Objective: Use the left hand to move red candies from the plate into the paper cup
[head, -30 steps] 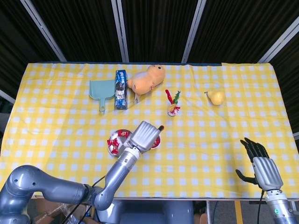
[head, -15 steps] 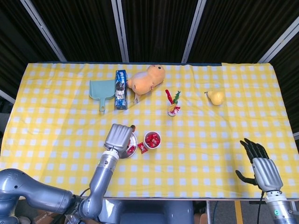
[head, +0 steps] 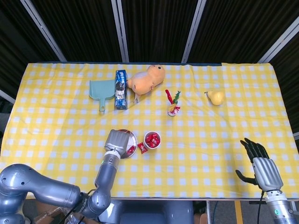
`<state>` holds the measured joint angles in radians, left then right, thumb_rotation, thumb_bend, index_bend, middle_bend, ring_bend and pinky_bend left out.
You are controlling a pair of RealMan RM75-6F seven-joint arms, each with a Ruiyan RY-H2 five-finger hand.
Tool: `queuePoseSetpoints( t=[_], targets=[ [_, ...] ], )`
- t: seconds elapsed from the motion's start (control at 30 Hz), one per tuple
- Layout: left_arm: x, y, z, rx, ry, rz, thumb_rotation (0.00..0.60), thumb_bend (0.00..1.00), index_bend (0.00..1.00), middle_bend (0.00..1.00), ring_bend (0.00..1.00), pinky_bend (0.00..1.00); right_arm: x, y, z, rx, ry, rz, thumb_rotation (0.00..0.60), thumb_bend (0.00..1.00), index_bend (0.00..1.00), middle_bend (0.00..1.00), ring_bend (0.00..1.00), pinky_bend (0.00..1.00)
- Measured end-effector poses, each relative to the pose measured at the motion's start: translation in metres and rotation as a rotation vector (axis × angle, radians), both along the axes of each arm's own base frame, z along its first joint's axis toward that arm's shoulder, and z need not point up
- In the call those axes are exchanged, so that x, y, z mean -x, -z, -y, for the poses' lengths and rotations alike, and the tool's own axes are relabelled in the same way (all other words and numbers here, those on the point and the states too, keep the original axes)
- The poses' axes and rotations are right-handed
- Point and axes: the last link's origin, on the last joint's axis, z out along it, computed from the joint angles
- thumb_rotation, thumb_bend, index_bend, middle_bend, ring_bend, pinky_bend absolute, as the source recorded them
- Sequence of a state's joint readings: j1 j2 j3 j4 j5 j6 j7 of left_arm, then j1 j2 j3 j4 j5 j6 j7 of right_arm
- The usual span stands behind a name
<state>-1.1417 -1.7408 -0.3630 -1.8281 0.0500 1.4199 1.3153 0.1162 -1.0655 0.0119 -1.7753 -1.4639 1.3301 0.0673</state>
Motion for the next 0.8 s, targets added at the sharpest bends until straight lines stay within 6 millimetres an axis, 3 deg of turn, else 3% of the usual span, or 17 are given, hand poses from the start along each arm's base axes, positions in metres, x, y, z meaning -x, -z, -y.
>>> queuePoseSetpoints(
  t=[0.4,0.8],
  targets=[
    [-0.021,0.031,0.004,0.065,0.019,0.039,0.600,0.73,0.19,1.00,1.00,1.00,0.000,-0.001,0.000,0.000,0.000,0.004,0.600,0.34,0.00,0.00,0.00,0.00],
    [-0.025,0.044,0.010,0.090,0.029,0.054,0.600,0.73,0.22,1.00,1.00,1.00,-0.001,0.000,-0.001,0.000,-0.005,0.004,0.600,0.34,0.00,0.00,0.00,0.00]
  ],
)
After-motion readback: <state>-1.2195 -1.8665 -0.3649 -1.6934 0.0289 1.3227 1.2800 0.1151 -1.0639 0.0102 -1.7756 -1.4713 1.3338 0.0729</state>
